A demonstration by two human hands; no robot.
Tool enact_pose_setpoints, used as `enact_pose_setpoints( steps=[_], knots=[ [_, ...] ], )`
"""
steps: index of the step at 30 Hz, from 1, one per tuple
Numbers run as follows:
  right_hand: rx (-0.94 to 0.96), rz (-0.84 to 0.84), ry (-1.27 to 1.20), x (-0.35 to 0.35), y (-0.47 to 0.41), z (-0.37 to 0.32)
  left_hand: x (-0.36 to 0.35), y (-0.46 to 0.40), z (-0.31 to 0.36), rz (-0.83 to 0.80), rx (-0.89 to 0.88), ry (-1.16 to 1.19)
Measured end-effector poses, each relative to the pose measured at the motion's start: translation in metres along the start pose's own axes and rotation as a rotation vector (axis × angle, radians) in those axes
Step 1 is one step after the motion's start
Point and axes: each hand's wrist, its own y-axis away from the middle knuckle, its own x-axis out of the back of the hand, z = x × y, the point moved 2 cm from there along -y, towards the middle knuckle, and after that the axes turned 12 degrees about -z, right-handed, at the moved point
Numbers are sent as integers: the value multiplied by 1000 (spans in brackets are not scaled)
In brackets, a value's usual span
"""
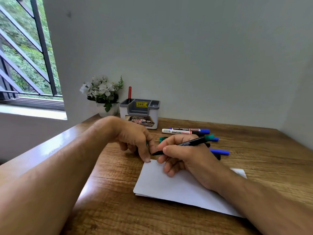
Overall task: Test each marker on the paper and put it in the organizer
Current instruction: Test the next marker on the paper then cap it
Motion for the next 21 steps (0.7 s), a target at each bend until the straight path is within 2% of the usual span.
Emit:
enact_pose_setpoints(
  steps=[4,11,21],
  knots=[
    [-24,9,52,-1,-3,1,0,0,1,-5,47,-94],
    [-107,12,167,-2,-5,-2,-2,3,3,-29,50,-83],
    [-60,-24,375,-4,-8,-2,-7,4,12,-2,93,-156]
  ],
)
